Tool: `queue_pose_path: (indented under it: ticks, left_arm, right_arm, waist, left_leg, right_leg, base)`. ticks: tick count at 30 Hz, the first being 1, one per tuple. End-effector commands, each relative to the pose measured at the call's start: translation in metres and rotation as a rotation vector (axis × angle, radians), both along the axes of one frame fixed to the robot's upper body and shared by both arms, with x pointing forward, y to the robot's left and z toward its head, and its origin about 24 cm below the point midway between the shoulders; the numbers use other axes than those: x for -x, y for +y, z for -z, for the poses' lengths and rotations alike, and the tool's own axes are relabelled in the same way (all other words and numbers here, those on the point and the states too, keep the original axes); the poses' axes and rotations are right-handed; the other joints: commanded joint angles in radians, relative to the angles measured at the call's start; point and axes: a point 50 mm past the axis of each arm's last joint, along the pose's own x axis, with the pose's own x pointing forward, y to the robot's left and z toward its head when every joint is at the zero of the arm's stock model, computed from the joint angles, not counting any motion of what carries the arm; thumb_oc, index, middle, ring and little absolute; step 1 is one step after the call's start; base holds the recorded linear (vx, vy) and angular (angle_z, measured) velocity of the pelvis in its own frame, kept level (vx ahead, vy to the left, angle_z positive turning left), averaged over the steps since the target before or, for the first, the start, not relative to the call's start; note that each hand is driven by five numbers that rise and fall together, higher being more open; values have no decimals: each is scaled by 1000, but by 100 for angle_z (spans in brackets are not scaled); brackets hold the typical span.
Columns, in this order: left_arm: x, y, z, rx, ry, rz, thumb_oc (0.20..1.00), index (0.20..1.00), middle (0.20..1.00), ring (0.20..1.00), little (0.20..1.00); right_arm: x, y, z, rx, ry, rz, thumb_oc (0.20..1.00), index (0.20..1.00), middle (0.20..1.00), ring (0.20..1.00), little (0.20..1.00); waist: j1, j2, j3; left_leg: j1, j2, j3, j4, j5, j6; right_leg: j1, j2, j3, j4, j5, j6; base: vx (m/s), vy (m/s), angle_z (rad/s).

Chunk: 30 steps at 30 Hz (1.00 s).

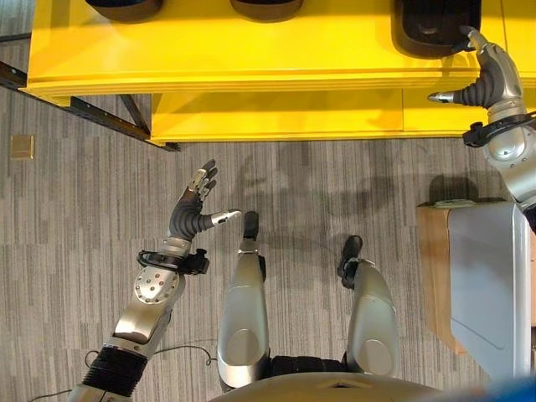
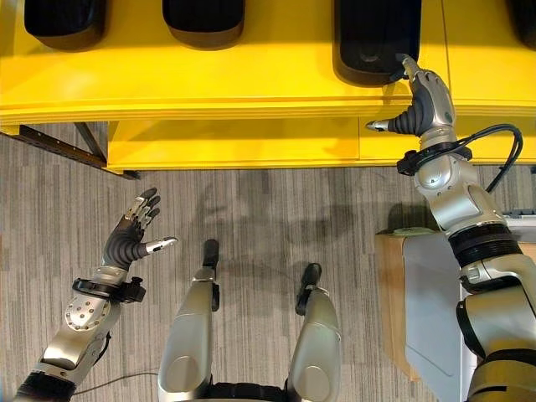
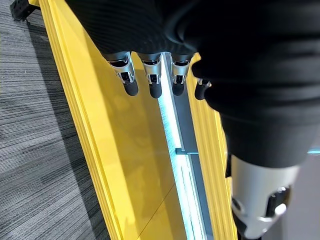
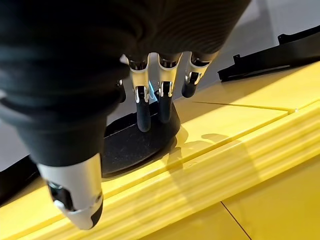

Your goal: Move parts from the plastic box to the shelf.

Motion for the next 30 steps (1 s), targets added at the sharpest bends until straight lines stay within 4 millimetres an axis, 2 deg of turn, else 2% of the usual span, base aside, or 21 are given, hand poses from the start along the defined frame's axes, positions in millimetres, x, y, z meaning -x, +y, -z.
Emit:
queue_pose_path:
  ticks: [1,7,11,15,24,30]
  left_arm:
    - [10,11,-17,-14,-85,-14,1000,1000,1000,1000,1000]
    - [9,11,-18,-14,-93,-18,1000,1000,1000,1000,1000]
    - [10,13,-18,-20,-90,-26,1000,1000,1000,1000,1000]
    - [10,14,-18,-25,-92,-33,1000,1000,1000,1000,1000]
    - [12,17,-17,-32,-86,-55,1000,1000,1000,1000,1000]
    - [12,16,-19,-39,-93,-57,1000,1000,1000,1000,1000]
  right_arm:
    - [10,-6,-37,-13,-152,9,1000,1000,1000,1000,1000]
    - [12,-9,-45,-17,-182,13,1000,1000,1000,1000,1000]
    - [22,-8,-46,-23,-212,-21,1000,1000,1000,1000,1000]
    - [29,-9,-42,-30,-222,-37,1000,1000,1000,1000,1000]
    - [48,-12,-16,-94,-209,-80,1000,1000,1000,1000,1000]
    - [49,6,-9,-121,-210,-159,1000,1000,1000,1000,1000]
  waist:
    - [9,-33,-24]
    - [9,-37,-24]
    - [1,-45,-28]
    - [-4,-51,-32]
    - [-15,-70,-41]
    - [-12,-76,-41]
  left_leg:
    - [-1,24,-10,74,-88,20]
    - [-2,25,-9,77,-89,19]
    - [0,25,-7,83,-92,19]
    - [2,26,-7,82,-94,18]
    - [2,29,-9,88,-100,21]
    - [-5,27,-9,94,-103,24]
  right_leg:
    - [30,24,26,-61,69,-7]
    - [29,26,29,-61,71,-7]
    - [34,28,31,-64,70,-6]
    - [39,29,28,-67,70,-5]
    - [49,30,26,-75,73,-2]
    - [55,30,27,-84,76,0]
  base:
    - [0,0,0]
    - [0,0,0]
    - [0,0,0]
    - [0,0,0]
    - [0,0,0]
    - [0,0,0]
